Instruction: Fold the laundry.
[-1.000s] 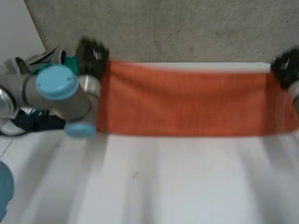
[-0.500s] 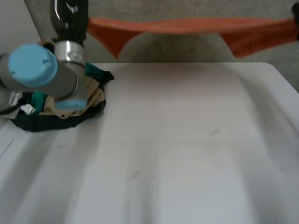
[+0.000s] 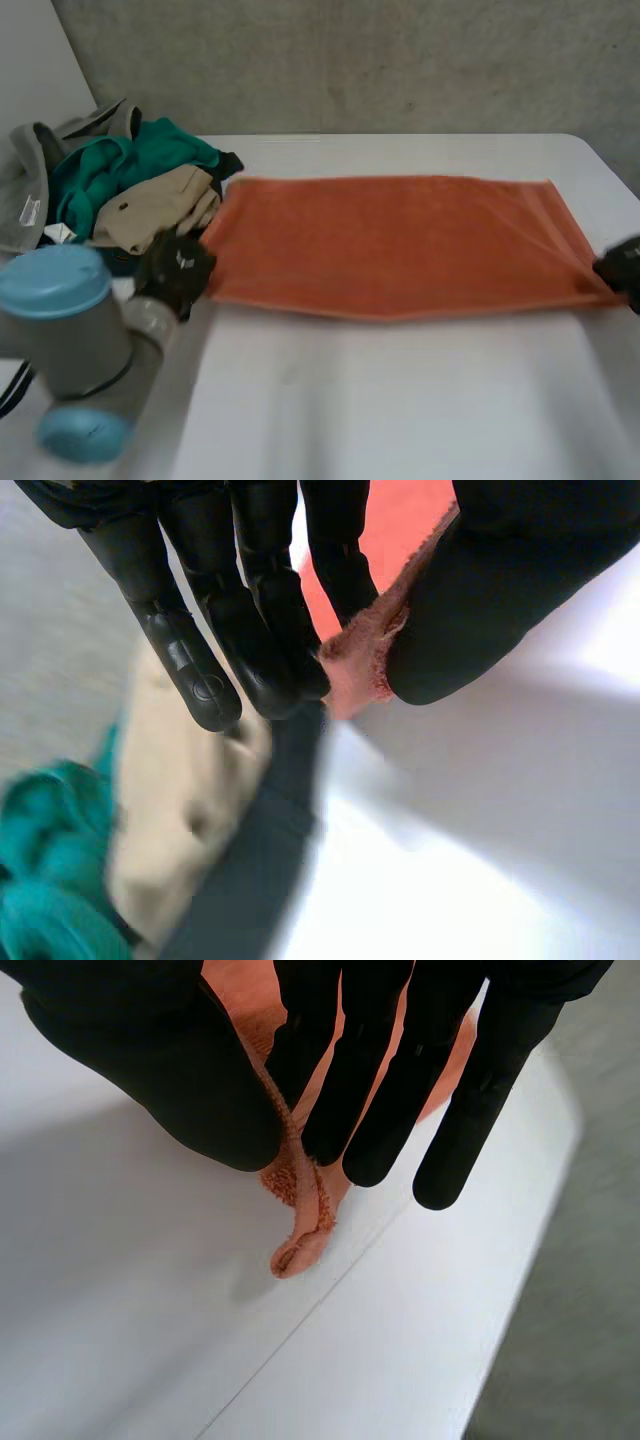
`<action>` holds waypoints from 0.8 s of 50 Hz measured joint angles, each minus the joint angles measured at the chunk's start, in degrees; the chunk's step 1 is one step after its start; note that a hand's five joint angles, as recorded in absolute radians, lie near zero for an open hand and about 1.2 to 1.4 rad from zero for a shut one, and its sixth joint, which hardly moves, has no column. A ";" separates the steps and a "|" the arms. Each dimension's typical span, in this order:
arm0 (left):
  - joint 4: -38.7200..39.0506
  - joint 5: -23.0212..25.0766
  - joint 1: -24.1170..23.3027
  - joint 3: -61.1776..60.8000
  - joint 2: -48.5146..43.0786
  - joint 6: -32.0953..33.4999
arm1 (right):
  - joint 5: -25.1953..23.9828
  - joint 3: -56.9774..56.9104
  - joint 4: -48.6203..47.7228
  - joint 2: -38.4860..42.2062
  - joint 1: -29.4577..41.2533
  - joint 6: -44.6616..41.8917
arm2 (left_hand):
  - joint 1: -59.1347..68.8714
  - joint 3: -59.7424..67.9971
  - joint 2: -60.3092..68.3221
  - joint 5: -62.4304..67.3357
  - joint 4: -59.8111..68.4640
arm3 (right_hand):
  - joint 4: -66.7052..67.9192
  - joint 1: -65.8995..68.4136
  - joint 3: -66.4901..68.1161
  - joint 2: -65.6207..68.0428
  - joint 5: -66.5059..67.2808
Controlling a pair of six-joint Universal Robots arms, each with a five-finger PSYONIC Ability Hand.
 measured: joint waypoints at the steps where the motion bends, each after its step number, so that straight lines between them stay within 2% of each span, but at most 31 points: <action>1: -1.68 0.00 -0.04 -1.13 1.26 0.01 | 0.02 0.44 0.79 -0.45 -0.30 -0.47 | 0.00 0.00 0.00 0.00 0.00 | 0.00 0.00 0.00 0.00 0.00; 2: -6.58 0.02 -0.17 -4.10 4.66 0.02 | 0.10 3.46 5.82 -3.41 -2.26 -3.79 | 0.00 0.00 0.00 0.00 0.00 | 0.00 0.00 0.00 0.00 0.00; 7: -19.22 0.23 -0.70 -9.82 11.48 -0.02 | 0.22 10.13 13.28 -9.03 -7.06 -12.61 | 0.00 0.00 0.00 0.00 0.00 | 0.00 0.00 0.00 0.00 0.00; 10: -23.20 0.58 -1.23 -10.61 12.99 -0.08 | 0.14 12.29 13.84 -10.46 -8.79 -15.83 | 0.00 0.00 0.00 0.00 0.00 | 0.00 0.00 0.00 0.00 0.00; 13: -23.50 0.81 -1.61 -9.52 12.68 -0.17 | 0.10 12.61 12.21 -10.74 -9.23 -16.40 | 0.00 0.00 0.00 0.00 0.00 | 0.00 0.00 0.00 0.00 0.00; 21: -15.30 0.63 -2.16 1.48 3.53 -0.51 | 0.22 7.95 -0.53 -6.43 -5.60 -12.18 | 0.00 0.00 0.00 0.00 0.00 | 0.00 0.00 0.00 0.00 0.00; 23: -10.99 -0.02 -2.20 7.74 -2.30 -0.68 | 0.31 4.81 -6.49 -2.74 -2.48 -10.50 | 0.00 0.00 0.00 0.00 0.00 | 0.00 0.00 0.00 0.00 0.00; 33: 1.73 -8.47 -3.15 28.01 -20.65 0.11 | -0.09 -6.64 -28.53 11.94 5.73 -9.22 | 0.00 0.00 0.00 0.00 0.01 | 0.00 0.00 0.00 0.00 0.00; 40: 6.91 -10.11 -3.65 35.30 -27.68 3.79 | -0.53 -14.76 -37.75 20.70 8.07 -8.27 | 0.00 0.00 0.00 0.00 0.01 | 0.00 0.00 0.00 0.00 0.00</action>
